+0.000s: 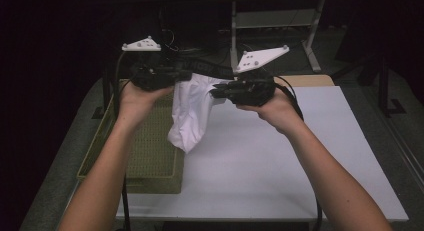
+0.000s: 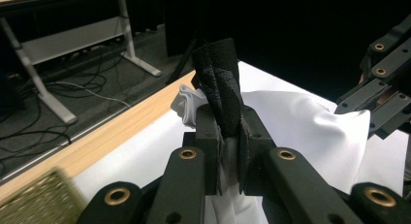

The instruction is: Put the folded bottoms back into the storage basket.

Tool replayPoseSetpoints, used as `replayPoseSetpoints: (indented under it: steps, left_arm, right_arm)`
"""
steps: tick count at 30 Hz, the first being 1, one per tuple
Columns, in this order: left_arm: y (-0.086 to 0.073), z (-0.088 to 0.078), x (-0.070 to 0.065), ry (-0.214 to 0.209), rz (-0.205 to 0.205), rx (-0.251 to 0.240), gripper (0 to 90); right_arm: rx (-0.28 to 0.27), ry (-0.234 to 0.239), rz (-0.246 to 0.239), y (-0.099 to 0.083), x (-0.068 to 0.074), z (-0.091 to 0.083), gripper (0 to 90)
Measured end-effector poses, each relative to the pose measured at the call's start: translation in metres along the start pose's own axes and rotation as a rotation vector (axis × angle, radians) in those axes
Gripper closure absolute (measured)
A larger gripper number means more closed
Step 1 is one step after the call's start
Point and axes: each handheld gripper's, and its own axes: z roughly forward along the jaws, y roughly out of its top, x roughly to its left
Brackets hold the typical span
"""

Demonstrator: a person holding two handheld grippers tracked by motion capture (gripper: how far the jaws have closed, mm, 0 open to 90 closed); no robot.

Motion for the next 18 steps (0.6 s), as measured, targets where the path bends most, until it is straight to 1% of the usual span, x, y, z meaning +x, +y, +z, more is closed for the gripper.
replayPoseSetpoints:
  steps: [4, 9, 13, 18]
  left_arm:
    - [-0.004, -0.017, 0.010, 0.025, -0.006, -0.009, 80.9]
    - [-0.012, -0.036, 0.024, 0.059, -0.014, -0.006, 80.9]
    - [-0.020, -0.048, 0.033, 0.084, -0.022, 0.000, 80.9]
    - [-0.034, -0.058, 0.045, 0.115, -0.035, 0.010, 80.8]
  right_arm:
    - [-0.001, 0.024, -0.012, 0.010, 0.005, 0.018, 83.7]
    - [0.005, 0.051, -0.029, 0.020, 0.012, 0.040, 83.7]
    - [0.016, 0.073, -0.032, 0.024, 0.017, 0.057, 83.7]
    - [0.034, 0.095, -0.044, 0.026, 0.024, 0.079, 83.7]
